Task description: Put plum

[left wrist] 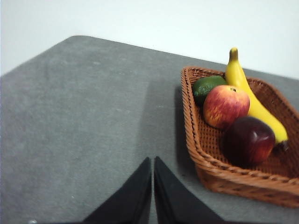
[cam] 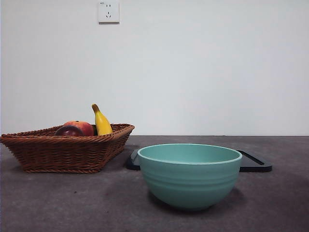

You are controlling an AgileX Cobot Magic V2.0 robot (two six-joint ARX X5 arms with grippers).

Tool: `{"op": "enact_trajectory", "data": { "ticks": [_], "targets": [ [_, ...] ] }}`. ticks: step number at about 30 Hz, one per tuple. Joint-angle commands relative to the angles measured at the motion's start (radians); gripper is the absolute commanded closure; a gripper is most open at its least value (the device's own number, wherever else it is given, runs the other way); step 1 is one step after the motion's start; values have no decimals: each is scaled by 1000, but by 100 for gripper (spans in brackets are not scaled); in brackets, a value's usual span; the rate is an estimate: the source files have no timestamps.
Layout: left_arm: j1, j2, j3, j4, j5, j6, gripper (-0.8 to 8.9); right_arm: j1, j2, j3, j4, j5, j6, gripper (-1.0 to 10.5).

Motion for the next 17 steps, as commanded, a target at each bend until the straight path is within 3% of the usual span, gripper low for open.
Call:
{"op": "enact_trajectory", "data": {
  "ticks": [1, 11, 17],
  "targets": [
    [2, -2, -11, 1, -3, -80, 806, -2, -1, -1, 11, -24, 64, 941],
    [2, 0, 84, -34, 5, -182, 805, -2, 0, 82, 4, -47, 141, 941],
    [2, 37, 201, -121, 31, -183, 805, -2, 20, 185, -48, -51, 147, 941]
  ]
}}
